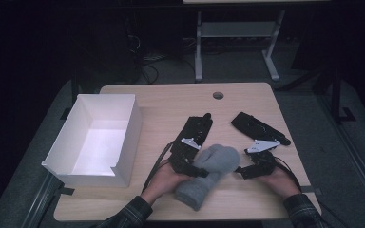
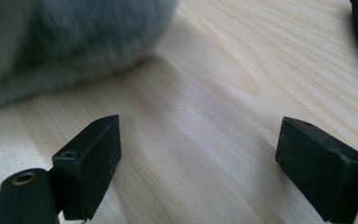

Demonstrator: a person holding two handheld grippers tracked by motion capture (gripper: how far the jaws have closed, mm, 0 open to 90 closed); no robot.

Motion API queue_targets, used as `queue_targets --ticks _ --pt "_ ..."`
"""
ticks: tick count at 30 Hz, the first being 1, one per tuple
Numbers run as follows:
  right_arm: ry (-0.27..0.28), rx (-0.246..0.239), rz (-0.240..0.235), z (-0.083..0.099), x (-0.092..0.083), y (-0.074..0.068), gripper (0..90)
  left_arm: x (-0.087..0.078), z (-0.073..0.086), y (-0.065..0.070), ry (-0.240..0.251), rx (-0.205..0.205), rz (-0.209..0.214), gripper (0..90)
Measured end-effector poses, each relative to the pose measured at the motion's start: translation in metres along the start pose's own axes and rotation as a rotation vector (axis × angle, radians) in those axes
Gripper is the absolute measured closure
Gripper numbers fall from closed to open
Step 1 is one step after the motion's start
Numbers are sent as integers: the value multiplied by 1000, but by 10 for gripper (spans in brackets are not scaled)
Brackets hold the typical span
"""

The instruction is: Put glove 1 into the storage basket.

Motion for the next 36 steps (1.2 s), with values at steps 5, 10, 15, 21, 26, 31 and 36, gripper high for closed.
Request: queue_targets --ticks 5,10,15,21,26,31,36 --pt "1 1 2 0 0 0 137 -23 -7 -6 52 -18 -9 651" --pt "0 6 5 0 0 0 135 -47 -15 -15 94 -28 -37 648" --pt "0 8 6 0 0 0 133 -75 -27 -25 116 -56 -70 648" --pt "0 16 6 0 1 -1 132 -98 -39 -30 128 -61 -88 648" --pt "1 17 6 0 1 -1 132 -121 -49 -40 145 -76 -107 647" --pt "1 12 8 -1 1 0 128 -143 -52 -55 152 -95 -126 646" --pt "0 10 10 -1 1 0 125 -164 -52 -67 165 -114 -162 646"
Point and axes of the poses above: each handheld gripper's, and its own axes: x roughly forward along the jaws, z roughly out of its underside, y roughly to its right, the point moved 3 cm from there along x, roughly forward along the jaws, and after that the axes turned 11 degrees about -z, right-handed, at the moved point
